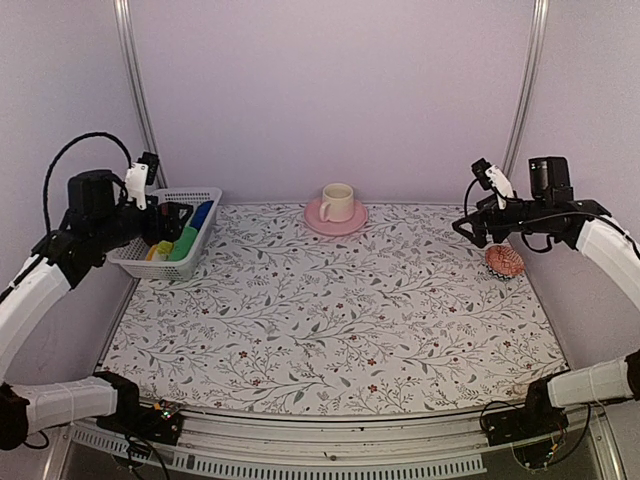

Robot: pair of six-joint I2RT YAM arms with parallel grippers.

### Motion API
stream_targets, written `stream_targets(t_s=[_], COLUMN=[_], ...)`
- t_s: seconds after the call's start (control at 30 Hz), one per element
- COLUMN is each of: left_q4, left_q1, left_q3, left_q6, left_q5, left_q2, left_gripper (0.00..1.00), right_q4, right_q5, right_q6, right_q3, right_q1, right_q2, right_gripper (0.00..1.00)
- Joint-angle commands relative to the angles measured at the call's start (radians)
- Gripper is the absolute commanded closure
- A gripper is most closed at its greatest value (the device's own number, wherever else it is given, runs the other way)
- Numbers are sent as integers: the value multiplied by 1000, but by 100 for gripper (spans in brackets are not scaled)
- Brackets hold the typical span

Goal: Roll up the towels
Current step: Reset both arms

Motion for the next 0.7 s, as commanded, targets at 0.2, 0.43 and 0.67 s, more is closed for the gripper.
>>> stream_targets(t_s=[0.2,0.43,0.67], left_q4=[-62,-71,-24], left_q1=[-176,-212,-212], left_q3=[-100,-207,-280], left_q6=[-68,-91,-69], left_q5=[-109,-92,-113], left_q2=[-62,-219,-345], left_gripper=[3,3,3], right_q4=[158,204,183], right_q5=[106,158,143], right_q6=[44,40,37], right_q3=[-307,-468,-495], right_q1=[0,-4,-3], right_q2=[-446,-647,-670], right_gripper=[1,1,1])
